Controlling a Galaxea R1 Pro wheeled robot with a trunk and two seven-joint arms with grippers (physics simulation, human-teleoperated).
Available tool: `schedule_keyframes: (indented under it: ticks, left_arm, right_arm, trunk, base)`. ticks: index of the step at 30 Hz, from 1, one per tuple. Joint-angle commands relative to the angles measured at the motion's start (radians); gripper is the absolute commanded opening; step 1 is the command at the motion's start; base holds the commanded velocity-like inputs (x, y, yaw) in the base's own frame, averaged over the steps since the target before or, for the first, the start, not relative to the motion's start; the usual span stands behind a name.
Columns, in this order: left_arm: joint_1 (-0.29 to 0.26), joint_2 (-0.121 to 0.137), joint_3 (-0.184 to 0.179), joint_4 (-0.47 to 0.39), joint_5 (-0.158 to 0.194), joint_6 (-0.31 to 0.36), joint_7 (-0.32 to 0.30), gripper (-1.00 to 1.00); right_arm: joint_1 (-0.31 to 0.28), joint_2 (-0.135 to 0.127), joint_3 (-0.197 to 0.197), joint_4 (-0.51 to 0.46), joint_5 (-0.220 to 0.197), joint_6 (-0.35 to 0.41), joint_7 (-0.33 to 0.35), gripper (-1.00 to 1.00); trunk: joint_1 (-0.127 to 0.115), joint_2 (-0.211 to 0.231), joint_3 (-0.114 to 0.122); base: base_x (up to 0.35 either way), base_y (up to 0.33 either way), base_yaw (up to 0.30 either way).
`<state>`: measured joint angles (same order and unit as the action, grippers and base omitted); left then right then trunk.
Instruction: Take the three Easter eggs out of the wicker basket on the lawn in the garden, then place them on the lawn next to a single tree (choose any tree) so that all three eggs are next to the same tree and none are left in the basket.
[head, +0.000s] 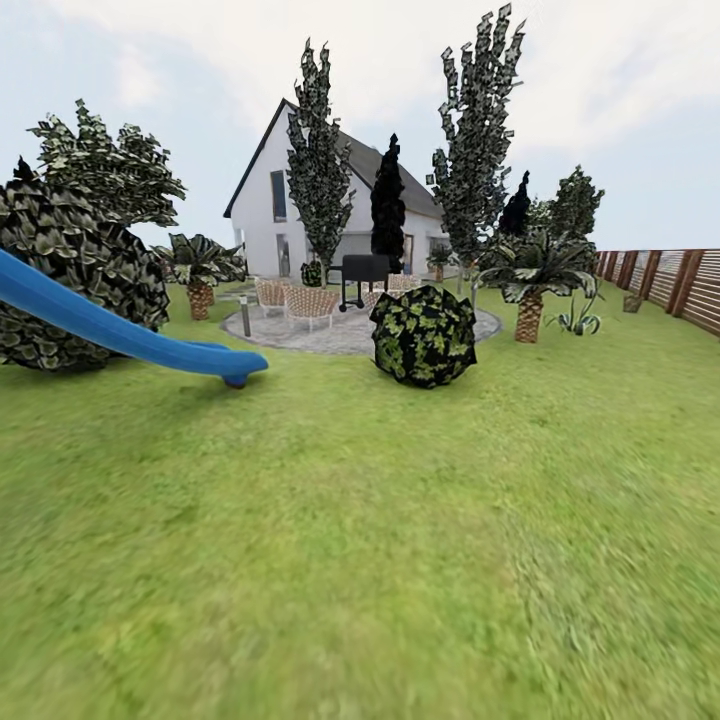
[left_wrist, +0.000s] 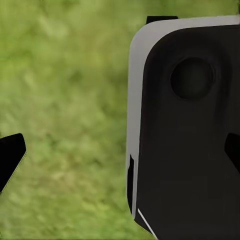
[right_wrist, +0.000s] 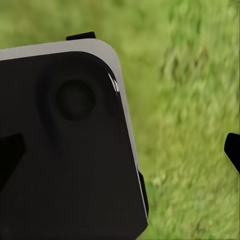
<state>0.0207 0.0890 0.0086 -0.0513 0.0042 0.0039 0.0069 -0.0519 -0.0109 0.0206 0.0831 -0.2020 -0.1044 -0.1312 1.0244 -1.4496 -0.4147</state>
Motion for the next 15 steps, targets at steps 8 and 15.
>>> schedule_keyframes:
  ticks: [8,15]
  left_arm:
    - [0.001,0.0,0.001,-0.002,0.0,0.0,0.001,1.0]
    - [0.001,0.0,0.001,-0.002,0.0,0.0,0.001,1.0]
  right_arm:
    - [-0.002,0.001,0.002,0.005,-0.007,-0.008,0.001,1.0]
    - [-0.002,0.0,0.002,0.005,-0.006,-0.008,0.001,1.0]
  trunk:
    - [0.001,0.0,-0.001]
    - [0.001,0.0,-0.001]
  base:
    - [0.328,0.0,0.0]
    - [0.328,0.0,0.0]
